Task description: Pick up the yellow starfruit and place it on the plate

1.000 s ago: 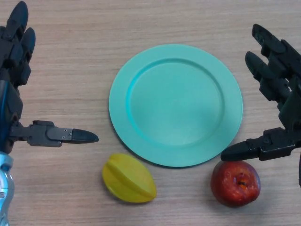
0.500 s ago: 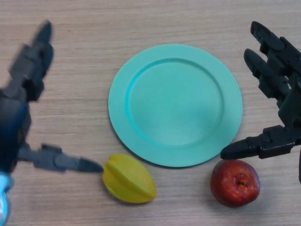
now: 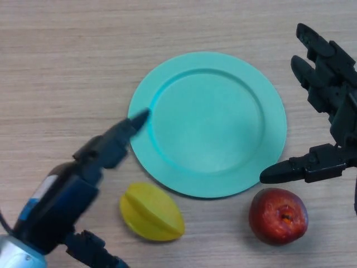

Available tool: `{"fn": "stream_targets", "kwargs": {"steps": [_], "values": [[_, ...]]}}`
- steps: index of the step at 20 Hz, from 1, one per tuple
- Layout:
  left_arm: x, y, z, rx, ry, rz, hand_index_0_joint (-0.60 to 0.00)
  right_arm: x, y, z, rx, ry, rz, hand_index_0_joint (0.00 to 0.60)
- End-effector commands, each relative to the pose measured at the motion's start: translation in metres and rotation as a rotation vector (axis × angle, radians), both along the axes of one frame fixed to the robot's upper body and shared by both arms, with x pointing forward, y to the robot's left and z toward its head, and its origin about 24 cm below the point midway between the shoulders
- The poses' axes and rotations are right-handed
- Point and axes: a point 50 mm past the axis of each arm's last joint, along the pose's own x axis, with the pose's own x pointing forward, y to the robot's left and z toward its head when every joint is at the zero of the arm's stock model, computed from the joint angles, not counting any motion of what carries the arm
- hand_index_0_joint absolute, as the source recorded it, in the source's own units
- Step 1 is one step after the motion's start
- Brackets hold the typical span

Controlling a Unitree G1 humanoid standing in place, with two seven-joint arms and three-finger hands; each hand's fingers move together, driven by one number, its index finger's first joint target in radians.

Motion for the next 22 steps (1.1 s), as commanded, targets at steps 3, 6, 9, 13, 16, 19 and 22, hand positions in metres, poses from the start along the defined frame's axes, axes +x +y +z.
{"fn": "stream_targets", "kwargs": {"steps": [3, 6, 9, 13, 16, 19, 22], "values": [[-0.002, -0.004, 0.011, 0.142, -0.228, -0.029, -0.2, -0.011, -0.004, 0.033, 0.001, -0.218, -0.003, 0.0], [0.004, -0.011, -0.002, 0.268, -0.247, -0.057, -0.551, -0.013, -0.006, 0.032, 0.016, -0.213, -0.003, 0.0], [0.007, -0.02, -0.024, 0.486, -0.292, -0.118, -0.6, -0.014, -0.009, 0.033, 0.01, -0.218, -0.009, 0.0], [0.01, -0.024, -0.04, 0.618, -0.315, -0.184, -0.6, -0.013, -0.011, 0.033, 0.006, -0.232, -0.02, 0.0], [0.011, -0.022, -0.035, 0.599, -0.348, -0.146, -0.6, -0.013, -0.012, 0.035, 0.017, -0.245, -0.023, 0.0], [0.005, -0.017, -0.02, 0.608, -0.34, -0.165, -0.6, -0.013, -0.012, 0.033, 0.017, -0.244, -0.028, 0.0], [0.0, -0.017, 0.001, 0.518, -0.381, -0.168, -0.6, -0.012, -0.01, 0.034, 0.028, -0.243, -0.023, 0.0]]}}
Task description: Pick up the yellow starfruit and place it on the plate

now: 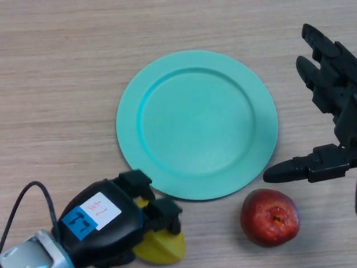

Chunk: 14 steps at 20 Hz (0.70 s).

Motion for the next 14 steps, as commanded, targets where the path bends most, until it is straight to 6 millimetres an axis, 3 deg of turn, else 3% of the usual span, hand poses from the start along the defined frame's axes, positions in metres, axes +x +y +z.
{"fn": "stream_targets", "kwargs": {"steps": [1, 3, 7, 10, 14], "values": [[0.0, 0.007, 0.04, -0.19, -0.293, 0.006, -0.6, -0.011, -0.006, 0.036, 0.019, -0.259, 0.001, 0.0], [0.011, 0.006, 0.058, -0.278, -0.559, 0.023, -0.6, -0.009, -0.005, 0.036, 0.014, -0.267, -0.002, 0.0], [0.03, 0.01, 0.079, -0.419, -0.709, 0.08, -0.6, -0.009, -0.003, 0.035, 0.018, -0.248, 0.005, 0.0], [0.047, 0.007, 0.077, -0.46, -0.705, 0.117, -0.6, -0.009, -0.003, 0.036, 0.014, -0.256, 0.005, 0.0], [0.07, -0.002, 0.061, -0.487, -0.538, 0.186, -0.6, -0.011, -0.002, 0.035, 0.023, -0.249, 0.01, 0.0]]}}
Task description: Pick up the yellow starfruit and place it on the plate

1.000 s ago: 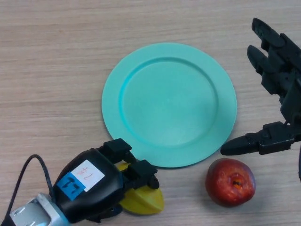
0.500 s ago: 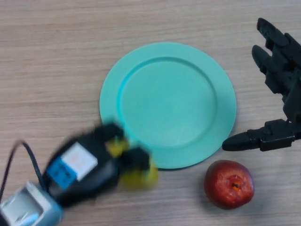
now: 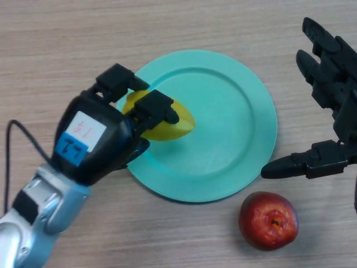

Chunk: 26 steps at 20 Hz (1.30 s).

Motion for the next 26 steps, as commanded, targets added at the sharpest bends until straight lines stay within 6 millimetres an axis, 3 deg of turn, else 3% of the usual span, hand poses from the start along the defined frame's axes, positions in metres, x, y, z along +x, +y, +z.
{"fn": "stream_targets", "kwargs": {"steps": [1, 6, 7, 10, 11, 12, 16, 20, 23, 26], "values": [[0.008, 0.003, 0.02, -0.157, -0.008, -0.005, -0.6, -0.012, -0.005, 0.032, 0.025, -0.219, 0.011, 0.0], [0.018, -0.01, 0.006, -0.127, 0.192, 0.015, -0.6, -0.012, -0.004, 0.033, 0.019, -0.227, 0.006, 0.0], [0.018, -0.01, 0.007, -0.151, 0.206, 0.017, -0.551, -0.012, -0.004, 0.032, 0.016, -0.227, 0.005, 0.0], [0.018, -0.01, 0.005, -0.138, 0.211, 0.034, -0.201, -0.013, -0.004, 0.031, 0.018, -0.224, 0.009, 0.0], [0.017, -0.01, 0.003, -0.132, 0.219, 0.049, -0.051, -0.013, -0.004, 0.031, 0.017, -0.218, 0.012, 0.0], [0.016, -0.01, 0.003, -0.131, 0.215, 0.058, 0.0, -0.013, -0.004, 0.031, 0.011, -0.217, 0.012, 0.0], [0.011, -0.005, 0.015, -0.227, 0.167, 0.069, 0.0, -0.013, -0.003, 0.029, 0.003, -0.218, 0.01, 0.0], [-0.005, 0.007, 0.048, -0.582, 0.179, -0.039, 0.0, -0.01, -0.002, 0.028, 0.005, -0.21, 0.01, 0.0], [-0.017, 0.026, 0.067, -0.899, 0.284, -0.17, 0.0, -0.011, -0.002, 0.025, 0.016, -0.198, 0.013, 0.0], [-0.025, 0.047, 0.074, -1.041, 0.304, -0.246, 0.0, -0.01, -0.002, 0.024, 0.024, -0.178, 0.017, 0.0]]}}
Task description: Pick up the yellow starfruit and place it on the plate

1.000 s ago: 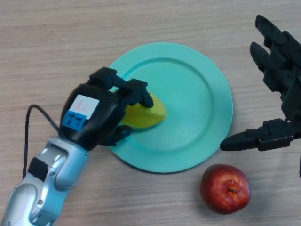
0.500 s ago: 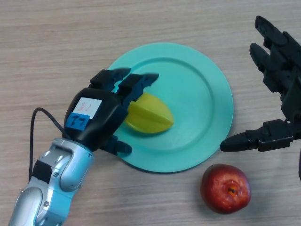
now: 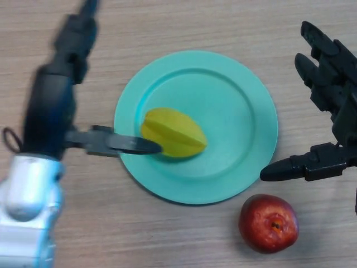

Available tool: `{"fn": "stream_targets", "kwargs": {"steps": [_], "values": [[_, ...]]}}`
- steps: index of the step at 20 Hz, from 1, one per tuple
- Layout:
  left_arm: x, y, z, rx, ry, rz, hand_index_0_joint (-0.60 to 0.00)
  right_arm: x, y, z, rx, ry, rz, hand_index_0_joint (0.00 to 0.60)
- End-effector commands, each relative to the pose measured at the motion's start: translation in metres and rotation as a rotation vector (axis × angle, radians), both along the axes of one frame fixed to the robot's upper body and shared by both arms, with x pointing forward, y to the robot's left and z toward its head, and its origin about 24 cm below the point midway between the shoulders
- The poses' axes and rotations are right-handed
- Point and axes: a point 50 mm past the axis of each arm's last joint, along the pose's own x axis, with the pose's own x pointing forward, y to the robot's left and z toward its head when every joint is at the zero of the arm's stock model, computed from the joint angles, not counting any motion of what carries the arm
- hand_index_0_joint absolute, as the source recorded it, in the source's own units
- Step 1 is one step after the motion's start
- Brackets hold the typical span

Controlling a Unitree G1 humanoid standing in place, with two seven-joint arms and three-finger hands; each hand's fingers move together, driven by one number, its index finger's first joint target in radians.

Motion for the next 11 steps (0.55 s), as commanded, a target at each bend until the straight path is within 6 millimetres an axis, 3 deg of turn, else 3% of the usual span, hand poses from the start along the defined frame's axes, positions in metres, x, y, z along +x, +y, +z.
{"fn": "stream_targets", "kwargs": {"steps": [1, 11], "values": [[-0.015, 0.017, 0.029, -0.049, -0.187, 0.003, 0.0, -0.008, -0.002, 0.024, 0.017, -0.185, 0.017, 0.0], [-0.021, 0.041, 0.012, -0.054, -0.056, 0.019, 0.0, -0.008, -0.001, 0.019, 0.025, -0.158, 0.026, 0.0]]}}
